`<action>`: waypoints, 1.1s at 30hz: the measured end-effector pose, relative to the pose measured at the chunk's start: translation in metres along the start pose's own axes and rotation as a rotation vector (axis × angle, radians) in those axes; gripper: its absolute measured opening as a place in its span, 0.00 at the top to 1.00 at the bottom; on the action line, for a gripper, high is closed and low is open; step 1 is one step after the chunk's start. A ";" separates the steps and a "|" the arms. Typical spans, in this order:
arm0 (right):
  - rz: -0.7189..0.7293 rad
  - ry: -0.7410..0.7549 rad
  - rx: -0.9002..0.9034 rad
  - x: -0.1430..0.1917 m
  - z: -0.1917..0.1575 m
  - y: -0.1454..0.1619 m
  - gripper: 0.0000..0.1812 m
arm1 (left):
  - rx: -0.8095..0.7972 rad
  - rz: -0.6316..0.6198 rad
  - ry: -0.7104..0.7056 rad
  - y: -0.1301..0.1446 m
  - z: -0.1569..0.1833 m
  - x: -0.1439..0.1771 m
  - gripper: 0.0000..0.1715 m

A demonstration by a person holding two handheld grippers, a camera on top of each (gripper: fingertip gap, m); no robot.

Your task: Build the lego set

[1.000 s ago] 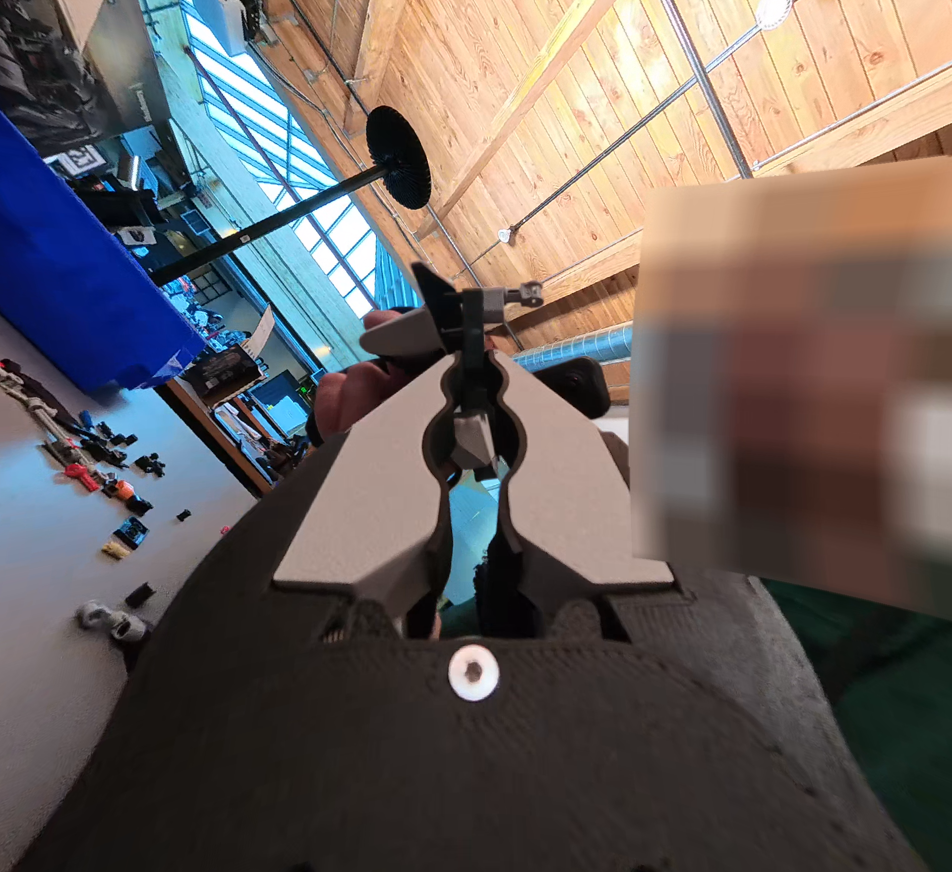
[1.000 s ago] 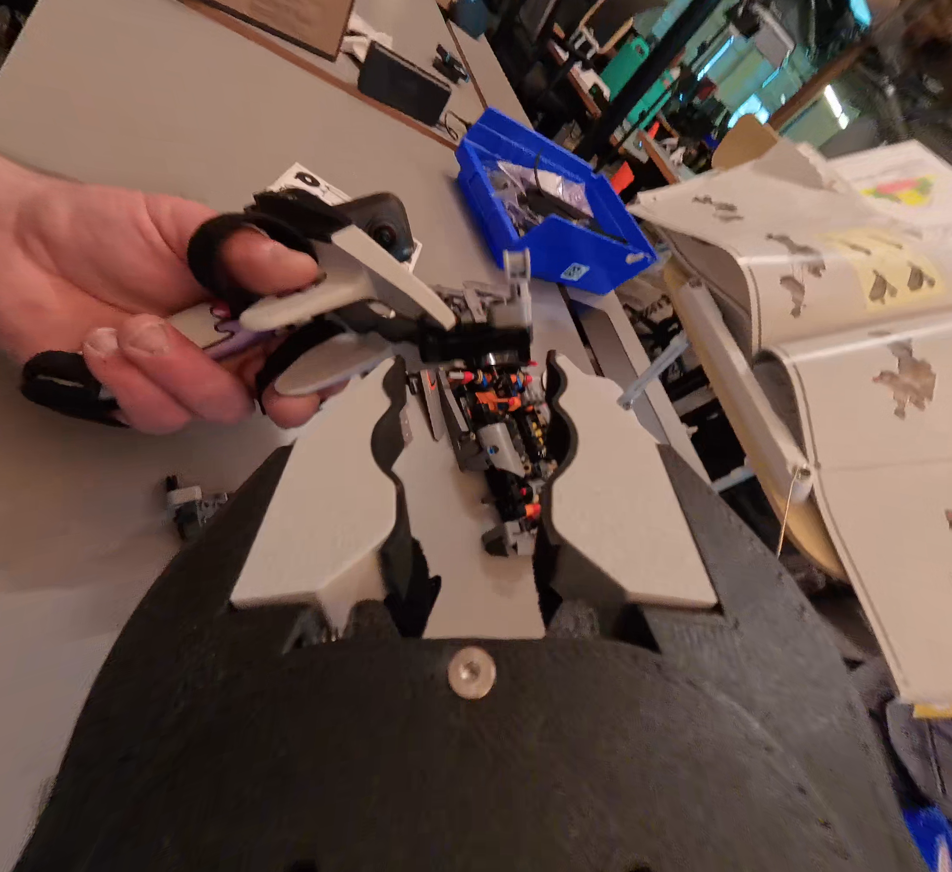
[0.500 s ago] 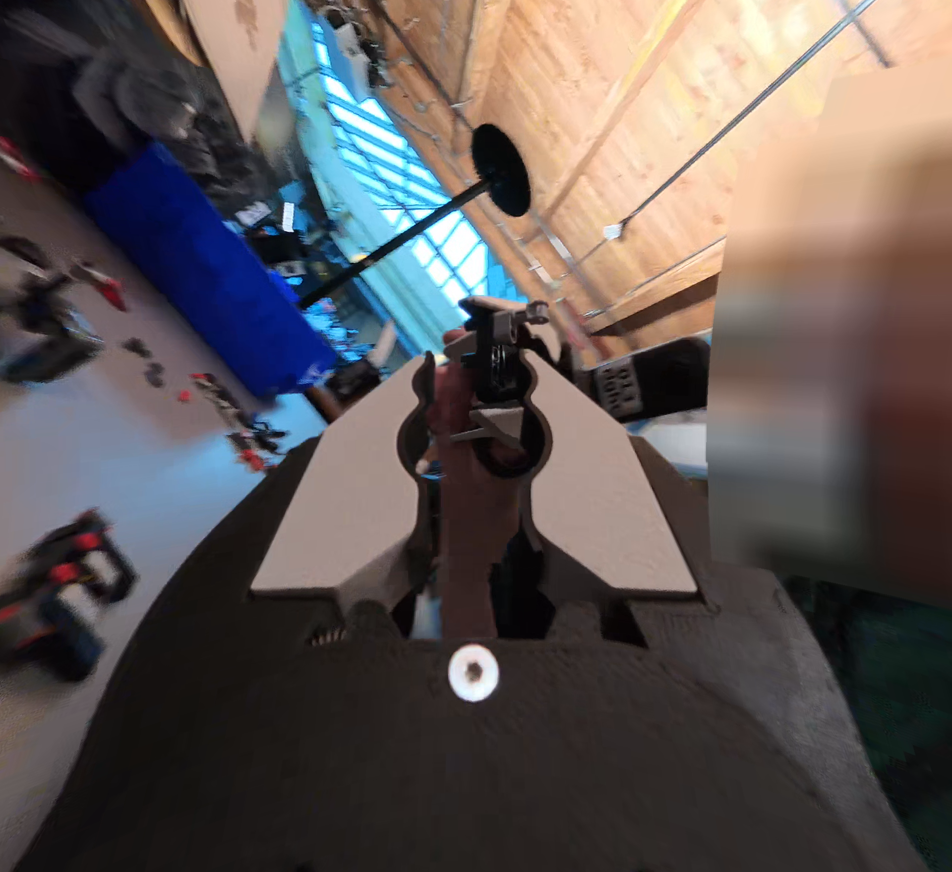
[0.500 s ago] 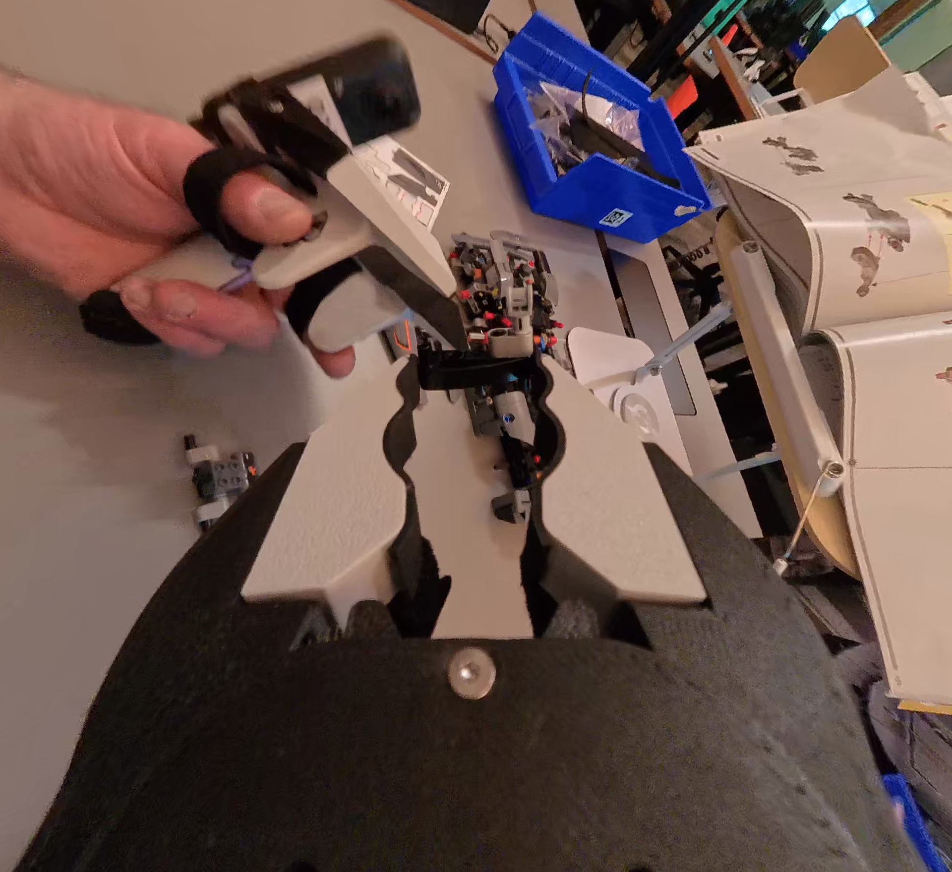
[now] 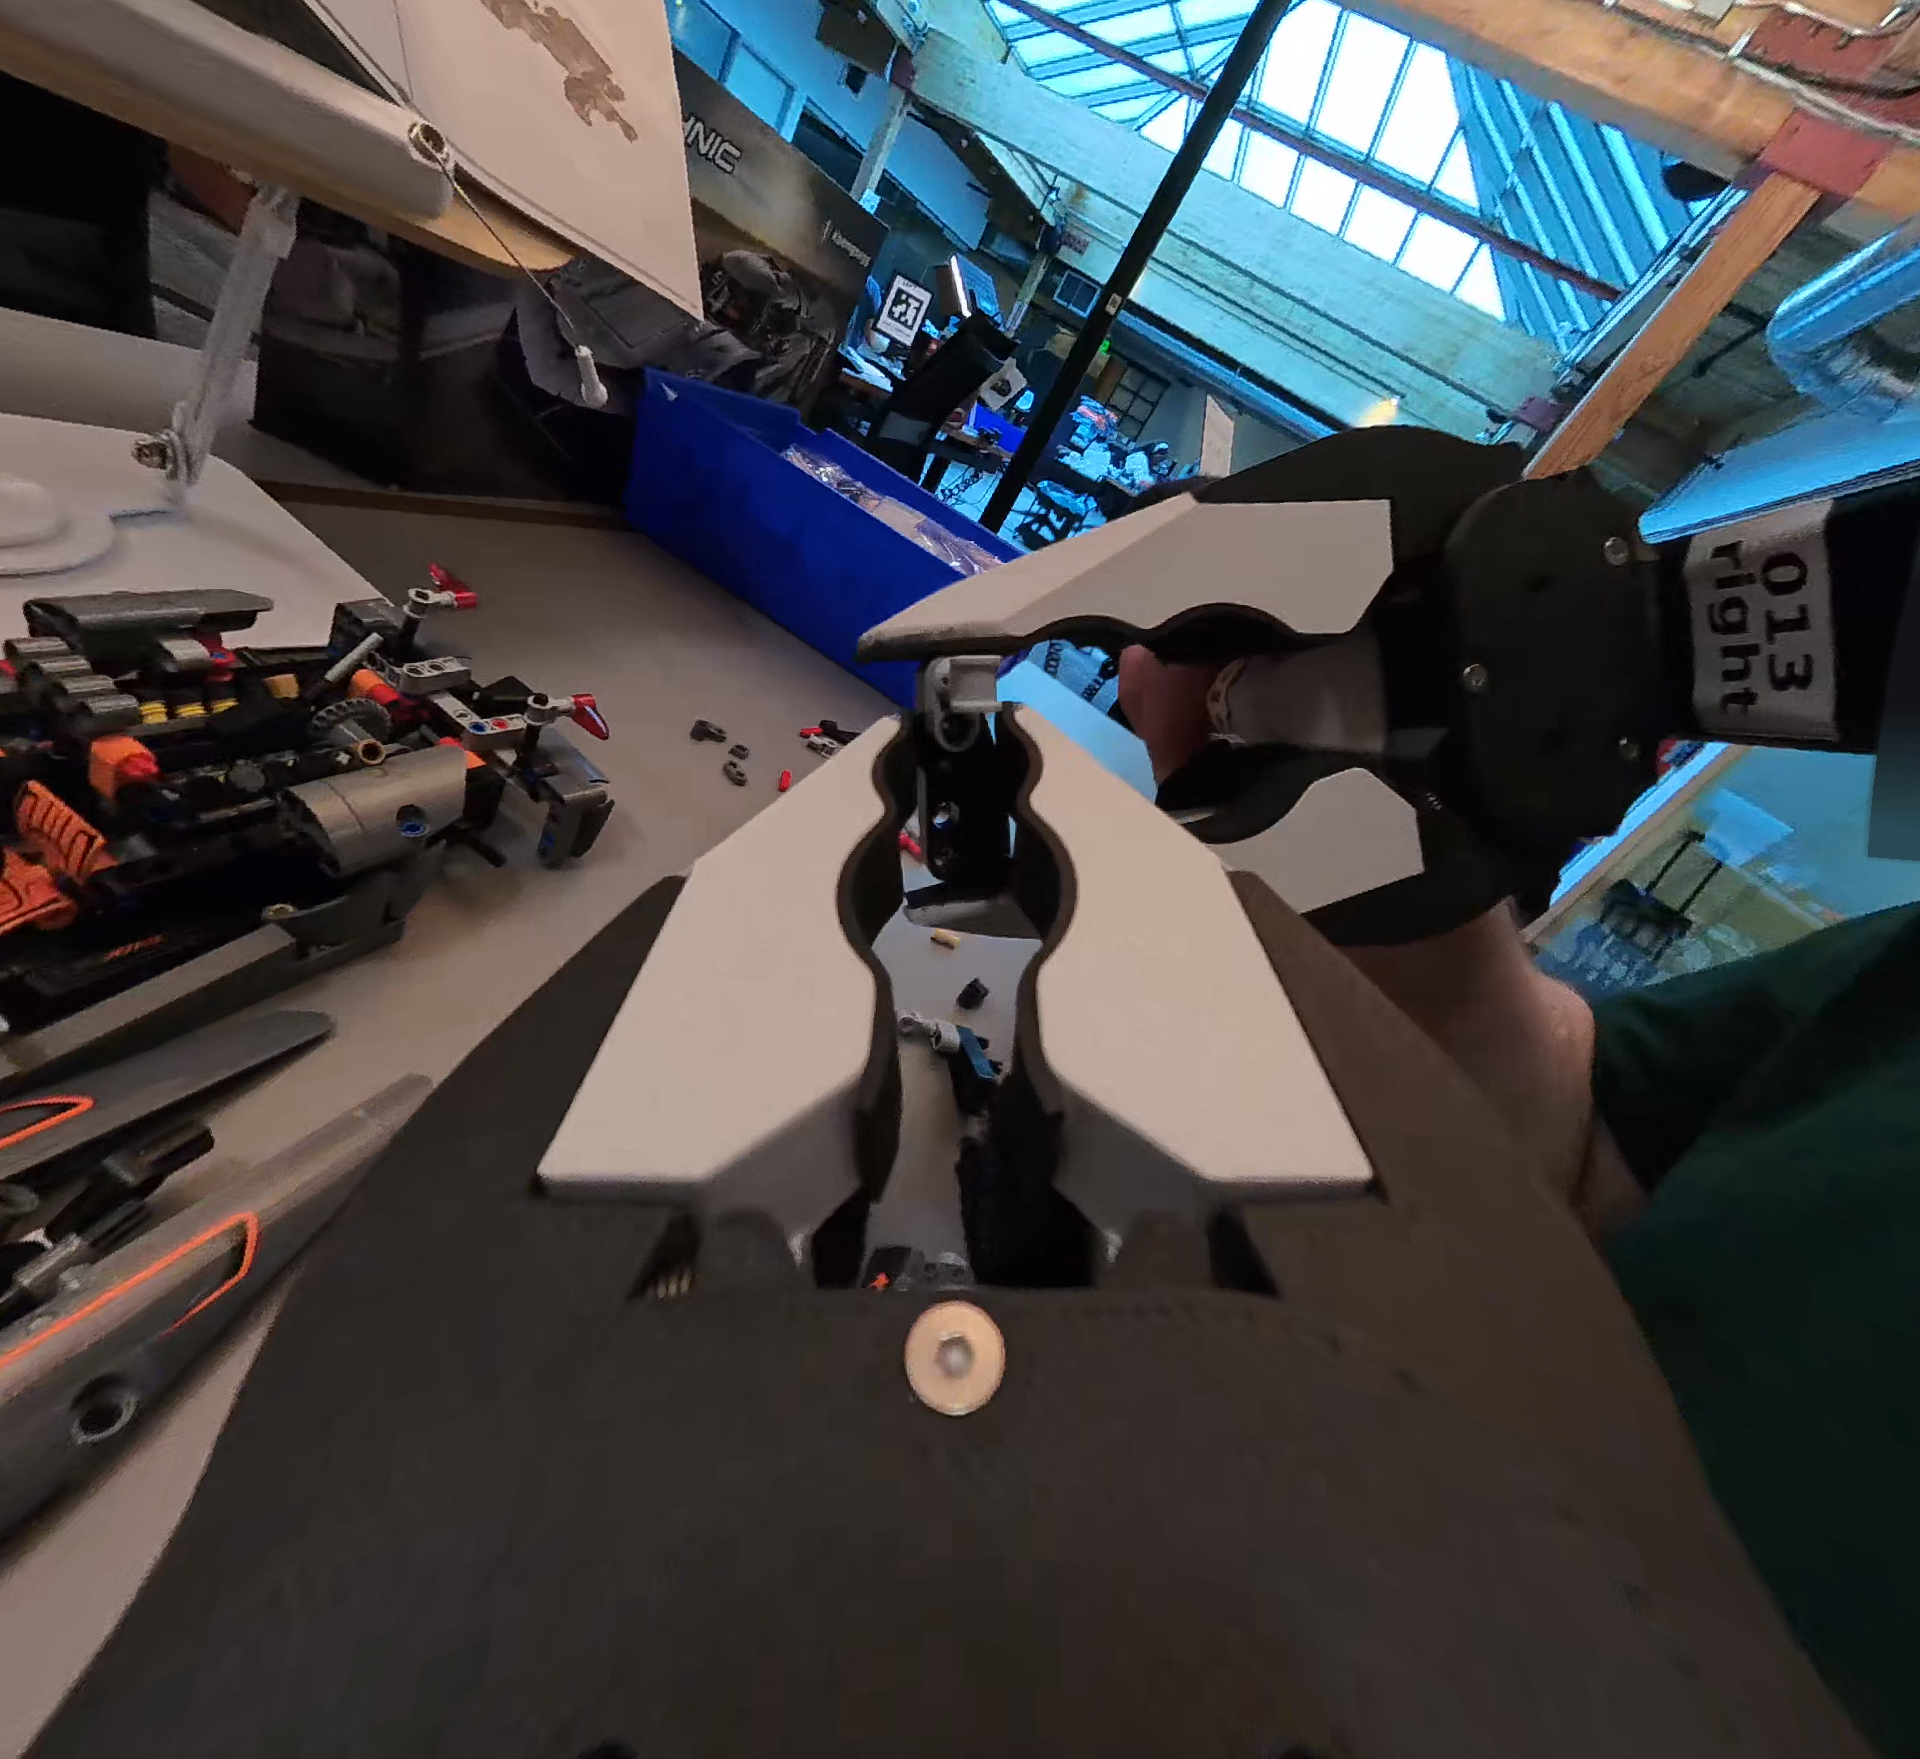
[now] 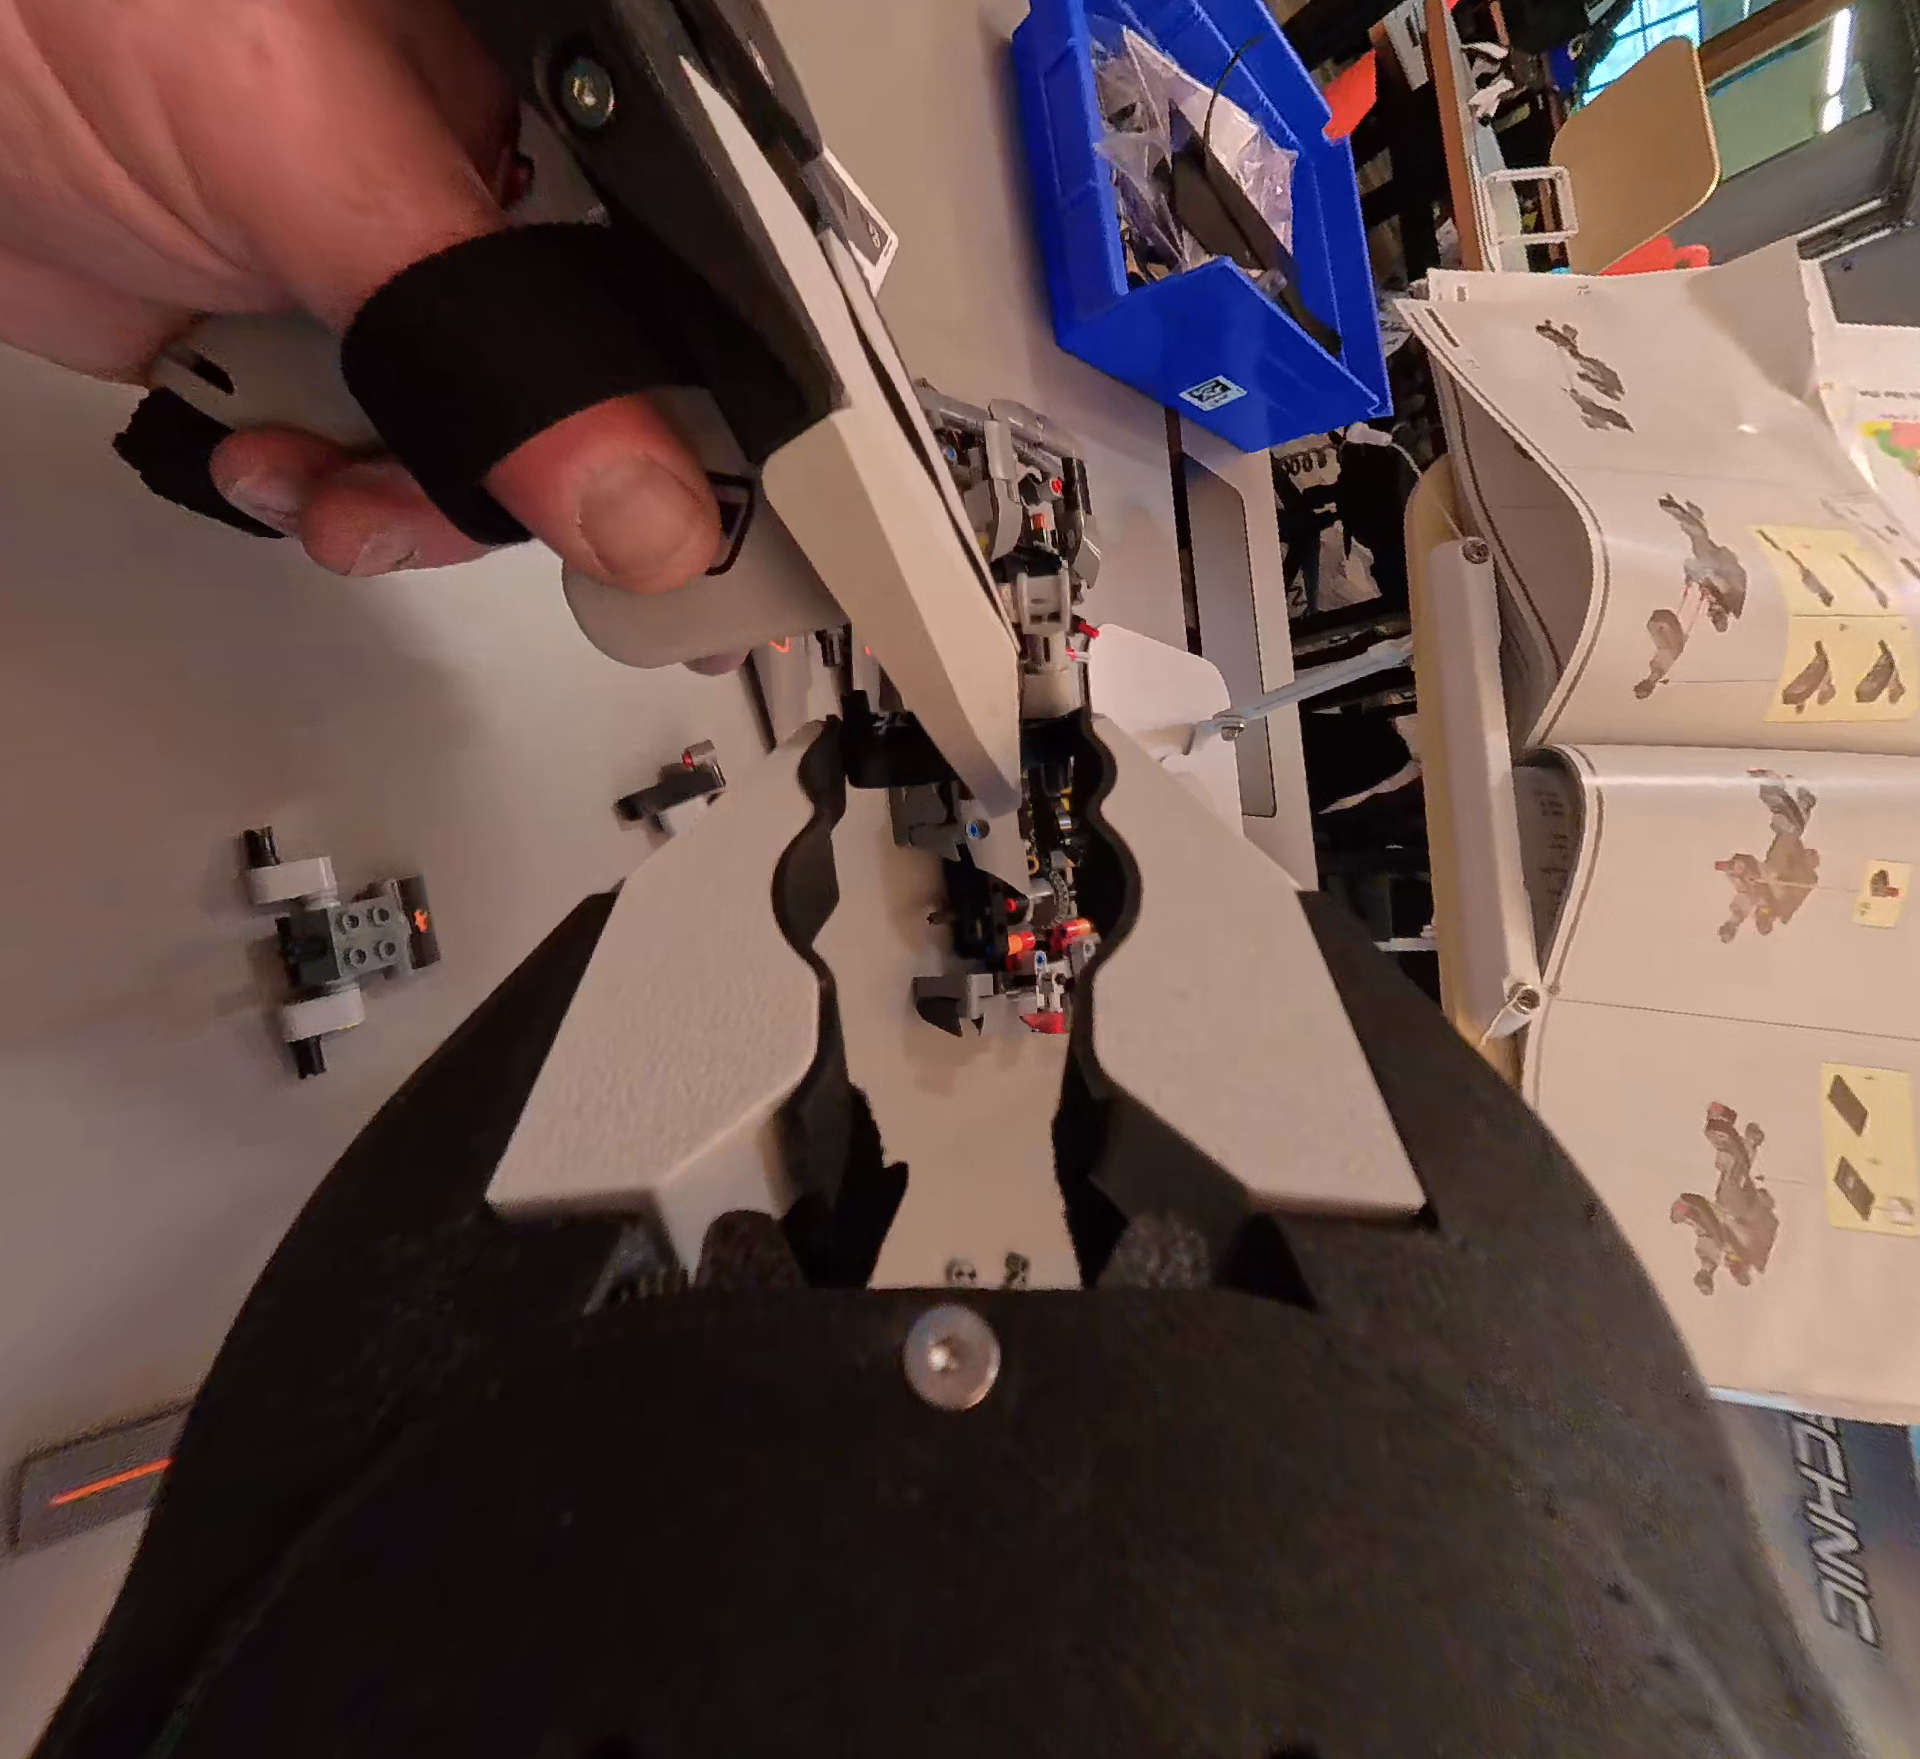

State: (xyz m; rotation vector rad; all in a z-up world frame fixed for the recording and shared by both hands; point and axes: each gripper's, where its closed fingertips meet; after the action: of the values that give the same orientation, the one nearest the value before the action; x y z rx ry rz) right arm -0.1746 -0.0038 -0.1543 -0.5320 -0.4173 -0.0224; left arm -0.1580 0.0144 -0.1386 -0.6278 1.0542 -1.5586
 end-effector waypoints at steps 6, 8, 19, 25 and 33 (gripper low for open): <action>0.091 -0.026 -0.124 0.008 0.007 -0.007 0.76 | 0.169 0.115 0.089 -0.014 -0.003 0.015 0.93; 0.087 -0.027 -0.157 0.009 0.010 0.000 0.77 | 0.232 0.138 0.125 -0.016 -0.005 0.021 0.93; 0.040 -0.066 -0.237 0.001 0.000 0.030 0.78 | 0.294 0.103 0.128 -0.002 -0.016 0.039 0.93; 0.047 -0.079 -0.267 -0.001 0.001 0.034 0.78 | 0.328 0.111 0.148 0.000 -0.017 0.041 0.93; 0.084 -0.115 -0.326 0.000 0.001 0.032 0.78 | 0.401 0.152 0.209 -0.002 -0.013 0.042 0.93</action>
State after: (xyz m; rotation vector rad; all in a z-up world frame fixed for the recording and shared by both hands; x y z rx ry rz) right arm -0.1711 0.0248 -0.1693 -0.8746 -0.5067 0.0212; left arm -0.1806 -0.0217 -0.1488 -0.1098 0.8807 -1.6625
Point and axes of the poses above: each gripper's, where its closed fingertips meet, x back along the fingers, y out of its underside, z = x × y across the jaws, and after that the axes turned 8 degrees about y, right-handed
